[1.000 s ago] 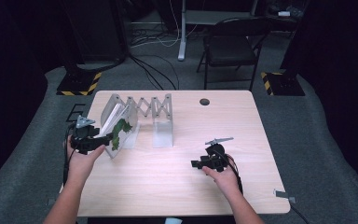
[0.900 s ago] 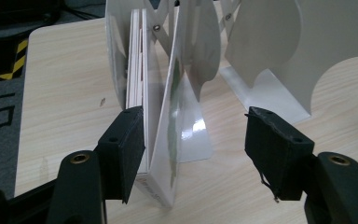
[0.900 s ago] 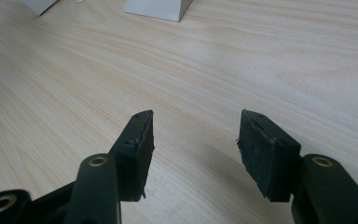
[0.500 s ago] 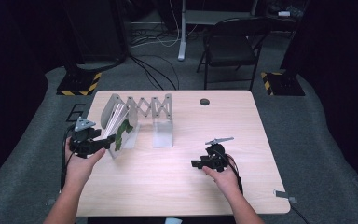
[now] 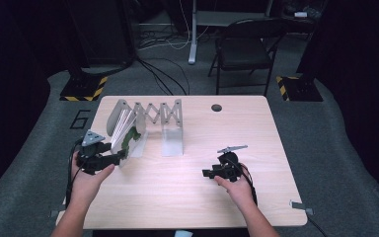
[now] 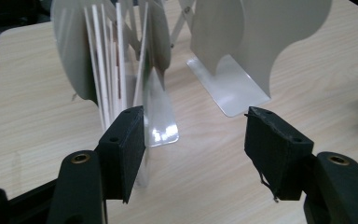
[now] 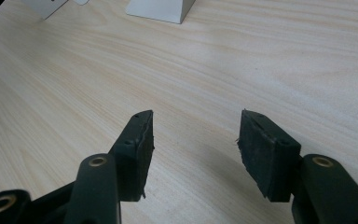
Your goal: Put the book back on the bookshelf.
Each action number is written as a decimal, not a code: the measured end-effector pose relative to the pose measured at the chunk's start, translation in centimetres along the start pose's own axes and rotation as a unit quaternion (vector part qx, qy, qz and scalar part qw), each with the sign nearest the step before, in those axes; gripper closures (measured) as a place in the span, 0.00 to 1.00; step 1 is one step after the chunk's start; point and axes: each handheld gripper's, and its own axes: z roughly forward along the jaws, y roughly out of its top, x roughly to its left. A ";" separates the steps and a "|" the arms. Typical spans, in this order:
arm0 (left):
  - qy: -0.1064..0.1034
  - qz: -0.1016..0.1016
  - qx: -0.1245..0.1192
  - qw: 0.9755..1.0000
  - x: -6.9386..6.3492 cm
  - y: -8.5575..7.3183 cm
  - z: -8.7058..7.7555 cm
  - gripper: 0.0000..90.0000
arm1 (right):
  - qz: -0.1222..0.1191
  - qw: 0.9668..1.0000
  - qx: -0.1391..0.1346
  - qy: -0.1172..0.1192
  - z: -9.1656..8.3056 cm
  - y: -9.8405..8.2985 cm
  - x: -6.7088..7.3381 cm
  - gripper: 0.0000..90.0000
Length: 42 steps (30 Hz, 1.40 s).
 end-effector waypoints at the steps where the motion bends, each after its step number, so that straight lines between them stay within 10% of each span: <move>1: -0.008 0.005 0.002 1.000 -0.4 -0.2 0.0 0.42 | 0.001 1.000 0.001 -0.001 0.0 0.0 0.0 0.50; 17: -0.060 0.042 0.023 0.997 -4.1 -3.5 1.1 0.43 | 0.002 1.000 -0.002 0.001 -0.1 0.0 -0.1 0.50; 26: -0.083 0.036 0.020 0.996 -4.0 -6.1 2.7 0.43 | -0.004 1.000 -0.001 0.001 0.1 0.0 -0.1 0.50; 42: -0.059 0.026 0.032 0.997 -2.1 -8.7 4.1 0.43 | -0.010 1.000 0.009 -0.001 0.3 -0.1 0.2 0.50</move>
